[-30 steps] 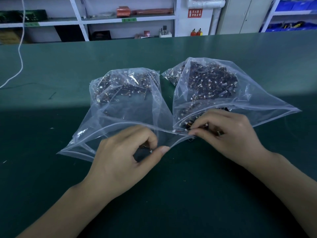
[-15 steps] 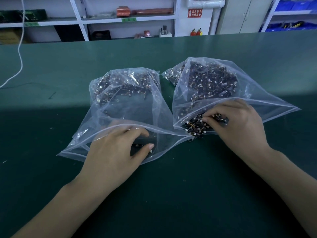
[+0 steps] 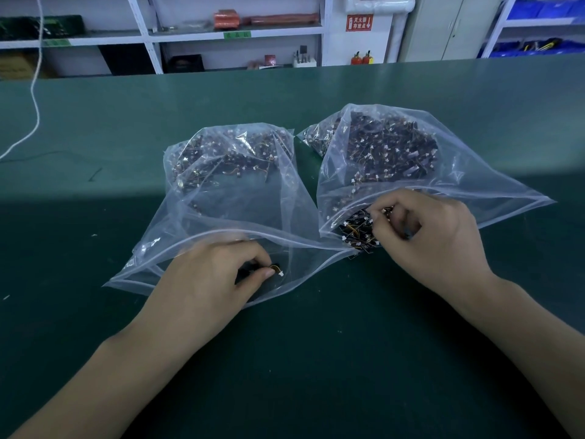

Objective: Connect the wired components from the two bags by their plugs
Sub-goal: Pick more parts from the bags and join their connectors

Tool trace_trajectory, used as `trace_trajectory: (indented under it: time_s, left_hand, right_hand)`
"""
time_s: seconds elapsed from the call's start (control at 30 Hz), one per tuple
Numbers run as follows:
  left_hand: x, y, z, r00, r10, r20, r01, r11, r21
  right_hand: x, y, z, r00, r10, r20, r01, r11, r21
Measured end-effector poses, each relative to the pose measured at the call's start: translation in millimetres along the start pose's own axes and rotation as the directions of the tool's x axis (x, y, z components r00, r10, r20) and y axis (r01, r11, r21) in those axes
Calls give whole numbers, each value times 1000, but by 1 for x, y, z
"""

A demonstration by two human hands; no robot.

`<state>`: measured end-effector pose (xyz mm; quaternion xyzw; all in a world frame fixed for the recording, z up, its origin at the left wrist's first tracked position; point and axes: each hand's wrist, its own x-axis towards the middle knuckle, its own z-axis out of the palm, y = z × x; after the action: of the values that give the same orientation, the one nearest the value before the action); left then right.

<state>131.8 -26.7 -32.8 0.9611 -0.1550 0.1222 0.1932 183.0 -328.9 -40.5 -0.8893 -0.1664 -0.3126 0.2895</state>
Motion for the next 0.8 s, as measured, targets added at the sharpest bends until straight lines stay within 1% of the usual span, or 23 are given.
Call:
trace_trajectory:
  time_s: [0.07, 0.13, 0.23, 0.33, 0.5, 0.63, 0.73, 0.8]
  left_hand:
    - [-2, 2, 1, 1000, 10, -4, -10, 999, 45]
    - [-3, 5, 1, 1000, 18, -14, -17, 995, 100]
    - [-3, 7, 2, 999, 29, -13, -28, 993, 111]
    - [-3, 12, 1, 997, 82, -9, -82, 997, 4]
    - [-9, 27, 4, 982, 173, -76, -184, 970, -160]
    - [-10, 30, 8, 959, 250, -136, -276, 935, -223]
    - [-10, 27, 9, 946, 277, -170, -314, 914, -256]
    - [-8, 26, 11, 936, 290, -201, -336, 905, -260]
  right_hand:
    - [-3, -5, 0, 1000, -25, 5, 25, 998, 64]
    - [-6, -11, 1, 997, -82, 11, 80, 989, 124]
    - [-10, -20, 2, 985, -166, 35, 156, 966, 208]
    - [-14, -27, 4, 966, -246, 82, 212, 933, 292]
    - [-17, -35, 5, 938, -320, 133, 249, 890, 383]
    - [-17, -36, 8, 931, -354, 90, 285, 858, 428]
    - [-19, -37, 11, 929, -366, 60, 305, 846, 437]
    - [-20, -36, 12, 932, -356, 62, 294, 846, 445]
